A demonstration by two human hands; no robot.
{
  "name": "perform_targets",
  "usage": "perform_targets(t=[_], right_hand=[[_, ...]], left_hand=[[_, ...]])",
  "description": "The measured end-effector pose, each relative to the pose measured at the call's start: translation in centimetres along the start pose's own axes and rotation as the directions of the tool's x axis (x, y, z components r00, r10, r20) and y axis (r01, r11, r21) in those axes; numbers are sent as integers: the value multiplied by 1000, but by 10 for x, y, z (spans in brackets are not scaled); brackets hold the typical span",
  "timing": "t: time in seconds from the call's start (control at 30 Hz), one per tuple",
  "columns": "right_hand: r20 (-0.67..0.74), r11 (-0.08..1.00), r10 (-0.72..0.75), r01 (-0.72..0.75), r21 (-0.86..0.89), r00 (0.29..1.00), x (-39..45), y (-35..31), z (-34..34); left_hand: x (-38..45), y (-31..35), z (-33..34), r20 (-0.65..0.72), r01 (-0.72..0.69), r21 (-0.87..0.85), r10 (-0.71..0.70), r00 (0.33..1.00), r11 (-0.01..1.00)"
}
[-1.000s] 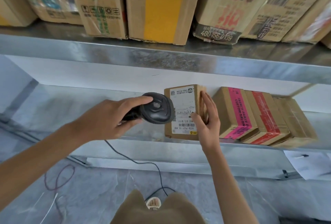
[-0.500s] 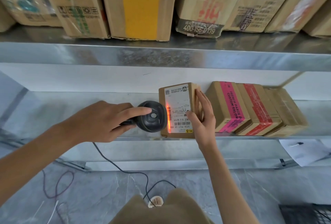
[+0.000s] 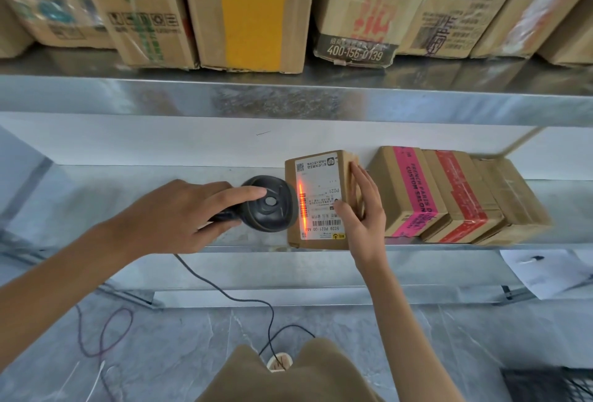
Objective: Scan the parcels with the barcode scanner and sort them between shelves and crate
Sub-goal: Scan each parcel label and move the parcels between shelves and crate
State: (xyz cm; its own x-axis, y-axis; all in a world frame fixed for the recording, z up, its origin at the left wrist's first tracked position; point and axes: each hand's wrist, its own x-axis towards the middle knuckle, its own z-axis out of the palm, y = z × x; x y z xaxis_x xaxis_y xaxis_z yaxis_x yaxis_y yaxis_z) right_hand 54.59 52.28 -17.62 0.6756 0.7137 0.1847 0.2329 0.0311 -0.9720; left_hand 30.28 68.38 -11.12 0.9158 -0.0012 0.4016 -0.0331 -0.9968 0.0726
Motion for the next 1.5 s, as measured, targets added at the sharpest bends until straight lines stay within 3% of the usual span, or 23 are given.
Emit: perform_targets(t=[0.5, 0.7, 0.87, 1.0, 1.2, 1.5], right_hand=[[3, 1000, 13, -13, 26, 1000, -7, -1, -5], [-7, 1000, 14, -14, -22, 1000, -14, 2, -17], [-49, 997, 19, -22, -73, 999, -19, 0, -44], [-129, 991, 14, -31, -130, 992, -30, -2, -89], [-330, 982, 53, -108, -152, 942, -75, 7, -204], [-692, 969, 154, -246, -35, 706, -151, 25, -406]], left_hand=[[3, 11, 0, 35, 55, 4, -55, 998, 998], [14, 34, 13, -143, 248, -147, -268, 953, 958], [34, 56, 32, -125, 342, -292, -390, 912, 893], [76, 89, 55, -83, 363, -546, -481, 873, 755], [167, 176, 115, -88, 207, -846, -512, 854, 490], [327, 343, 202, -4, 145, -942, -443, 897, 301]])
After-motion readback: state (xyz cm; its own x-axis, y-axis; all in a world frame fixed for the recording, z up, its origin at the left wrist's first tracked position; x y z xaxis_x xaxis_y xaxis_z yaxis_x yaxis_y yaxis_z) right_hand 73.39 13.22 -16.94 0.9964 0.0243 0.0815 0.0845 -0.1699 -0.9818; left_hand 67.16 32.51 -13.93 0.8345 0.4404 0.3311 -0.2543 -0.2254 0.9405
